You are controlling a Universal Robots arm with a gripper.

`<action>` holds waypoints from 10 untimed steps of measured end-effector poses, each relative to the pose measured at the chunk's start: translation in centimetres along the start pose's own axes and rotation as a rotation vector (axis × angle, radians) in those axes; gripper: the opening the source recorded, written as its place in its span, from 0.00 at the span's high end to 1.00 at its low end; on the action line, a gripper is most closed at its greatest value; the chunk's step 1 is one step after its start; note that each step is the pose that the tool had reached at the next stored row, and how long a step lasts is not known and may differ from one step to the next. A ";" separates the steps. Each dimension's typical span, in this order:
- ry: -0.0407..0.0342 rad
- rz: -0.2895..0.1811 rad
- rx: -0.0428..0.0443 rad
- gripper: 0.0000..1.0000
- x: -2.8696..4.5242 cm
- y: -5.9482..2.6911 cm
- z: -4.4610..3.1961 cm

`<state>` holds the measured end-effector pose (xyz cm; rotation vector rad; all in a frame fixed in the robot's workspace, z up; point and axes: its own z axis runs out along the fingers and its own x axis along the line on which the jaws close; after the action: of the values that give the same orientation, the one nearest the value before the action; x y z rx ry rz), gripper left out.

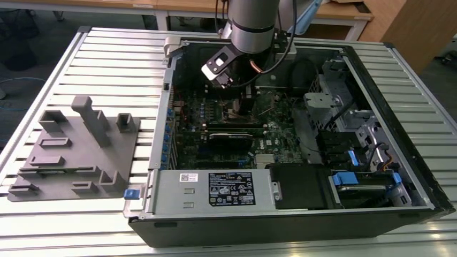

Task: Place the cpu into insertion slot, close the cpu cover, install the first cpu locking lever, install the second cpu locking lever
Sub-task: 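Place the cpu into insertion slot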

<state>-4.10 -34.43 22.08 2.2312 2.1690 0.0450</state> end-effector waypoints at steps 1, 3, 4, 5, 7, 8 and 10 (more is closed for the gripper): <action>0.0002 0.000 -0.0001 0.46 0.00 -0.02 0.03; -0.0001 0.000 0.0001 0.46 0.00 -0.09 0.06; 0.0000 0.000 0.0001 0.46 0.00 -0.12 0.09; -0.0001 0.000 0.0002 0.46 -0.01 -0.13 0.10; 0.0000 0.000 0.0001 0.46 -0.01 -0.18 0.15; 0.0001 -0.001 0.0001 0.46 0.00 -0.20 0.19; 0.0003 -0.009 0.0002 0.46 0.00 -0.20 0.22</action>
<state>-4.28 -34.42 21.86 2.2220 2.1787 0.0449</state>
